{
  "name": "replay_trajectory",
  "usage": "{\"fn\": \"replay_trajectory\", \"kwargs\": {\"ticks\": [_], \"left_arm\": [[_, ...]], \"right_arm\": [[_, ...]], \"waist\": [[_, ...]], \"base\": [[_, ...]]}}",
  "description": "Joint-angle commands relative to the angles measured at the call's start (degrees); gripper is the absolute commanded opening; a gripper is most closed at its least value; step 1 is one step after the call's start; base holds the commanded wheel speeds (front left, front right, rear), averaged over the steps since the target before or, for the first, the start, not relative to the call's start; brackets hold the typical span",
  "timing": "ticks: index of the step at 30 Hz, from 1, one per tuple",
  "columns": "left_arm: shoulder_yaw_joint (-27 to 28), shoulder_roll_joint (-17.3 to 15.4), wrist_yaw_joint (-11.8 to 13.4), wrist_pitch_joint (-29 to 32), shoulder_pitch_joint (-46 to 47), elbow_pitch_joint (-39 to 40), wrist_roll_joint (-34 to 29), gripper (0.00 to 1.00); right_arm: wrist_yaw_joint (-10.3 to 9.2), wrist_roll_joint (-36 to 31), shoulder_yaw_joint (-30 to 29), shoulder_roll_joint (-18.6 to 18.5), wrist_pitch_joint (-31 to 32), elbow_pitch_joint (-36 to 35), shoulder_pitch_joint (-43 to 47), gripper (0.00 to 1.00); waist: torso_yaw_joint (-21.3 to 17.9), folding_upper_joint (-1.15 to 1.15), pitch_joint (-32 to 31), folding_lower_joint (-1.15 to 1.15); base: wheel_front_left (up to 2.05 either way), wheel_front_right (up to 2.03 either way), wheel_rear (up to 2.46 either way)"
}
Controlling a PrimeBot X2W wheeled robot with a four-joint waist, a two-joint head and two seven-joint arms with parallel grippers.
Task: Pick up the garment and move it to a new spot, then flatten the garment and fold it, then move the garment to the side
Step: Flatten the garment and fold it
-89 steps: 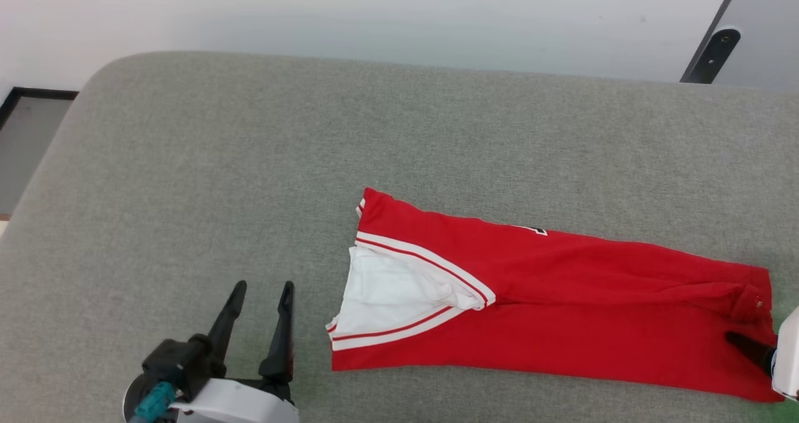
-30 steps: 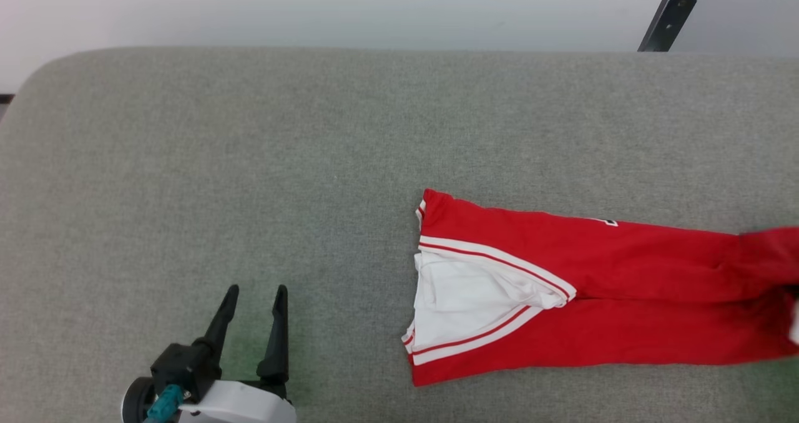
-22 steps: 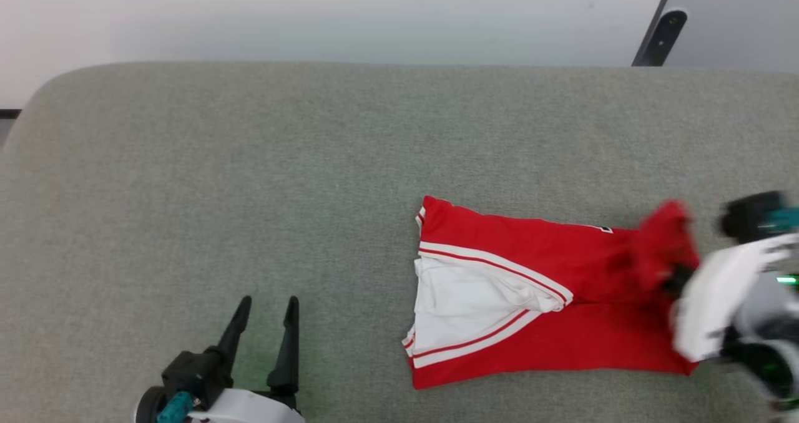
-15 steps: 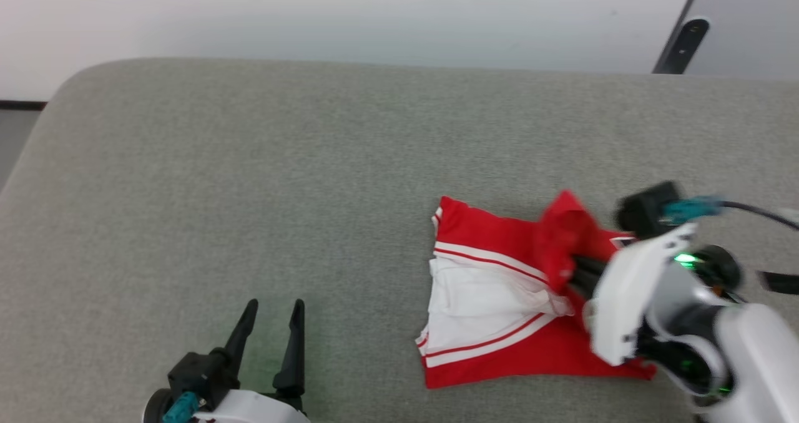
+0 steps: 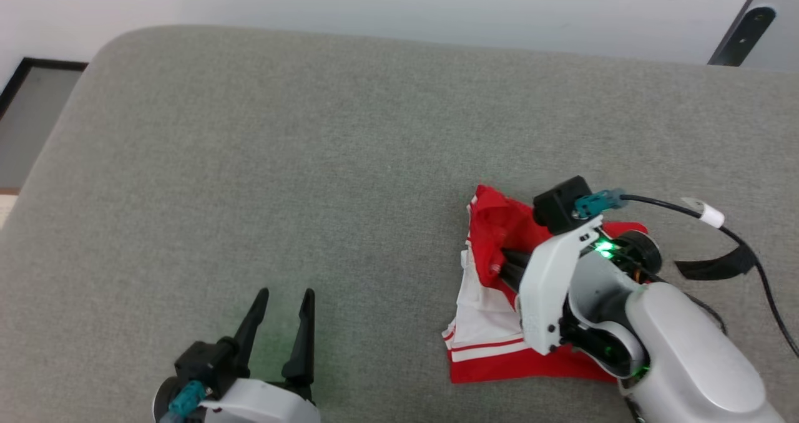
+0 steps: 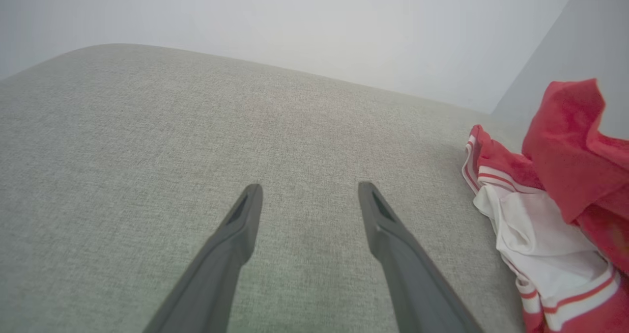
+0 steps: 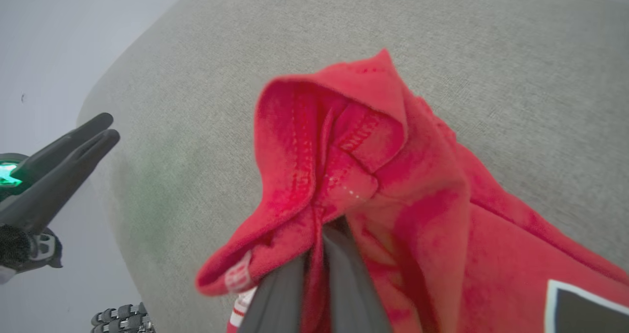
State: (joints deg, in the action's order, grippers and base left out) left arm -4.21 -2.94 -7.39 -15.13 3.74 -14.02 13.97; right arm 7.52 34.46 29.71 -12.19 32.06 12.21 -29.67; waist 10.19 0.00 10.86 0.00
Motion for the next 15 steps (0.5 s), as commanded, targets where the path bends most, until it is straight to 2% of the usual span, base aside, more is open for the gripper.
{"fn": "replay_trajectory", "kwargs": {"ticks": [1, 2, 3, 4, 5, 11, 15], "left_arm": [[0.00, 0.06, -0.15, 0.02, 0.95, -0.20, 0.51, 1.00], [0.04, 0.07, -0.15, 0.02, 0.95, -0.33, 0.67, 1.00], [0.09, 0.07, -0.16, 0.02, 1.00, -0.45, 0.76, 1.00], [0.14, 0.07, -0.16, 0.02, 1.16, -0.49, 0.80, 1.00], [0.21, 0.07, -0.16, 0.02, 1.29, -0.53, 0.97, 1.00], [0.91, 0.07, -0.16, 0.02, 0.75, -0.51, 1.14, 1.00], [1.19, 0.06, -0.16, 0.02, 0.33, -0.43, 1.43, 1.00]], "right_arm": [[-0.07, 0.38, 0.73, 0.55, -1.30, 1.37, -1.06, 0.03], [-0.07, 0.58, 1.19, 0.71, -1.88, 2.21, -1.37, 0.28], [-0.07, 0.70, 1.63, 0.90, -2.40, 2.84, -1.57, 0.45], [-0.07, 0.90, 2.15, 1.06, -2.71, 3.40, -1.75, 0.70], [-0.07, 1.11, 2.60, 1.12, -3.02, 3.81, -1.94, 1.00], [-0.07, 3.60, 4.10, 0.56, -4.65, 3.66, -2.48, 1.00], [-0.07, 4.48, 3.29, -1.10, -6.18, 2.52, -2.24, 1.00]], "waist": [[0.42, 0.00, 0.49, 0.00], [0.40, 0.00, 0.49, 0.00], [0.35, 0.00, 0.45, 0.00], [0.29, 0.00, 0.39, 0.00], [0.18, 0.00, 0.30, 0.00], [-1.58, 0.00, -0.85, 0.00], [-3.30, 0.00, -1.81, 0.00]], "base": [[0.00, 0.00, 0.00], [0.00, 0.00, 0.00], [0.00, 0.00, 0.00], [0.00, 0.00, 0.00], [0.00, 0.00, 0.00], [0.00, 0.00, 0.00], [0.00, 0.00, 0.00]]}}
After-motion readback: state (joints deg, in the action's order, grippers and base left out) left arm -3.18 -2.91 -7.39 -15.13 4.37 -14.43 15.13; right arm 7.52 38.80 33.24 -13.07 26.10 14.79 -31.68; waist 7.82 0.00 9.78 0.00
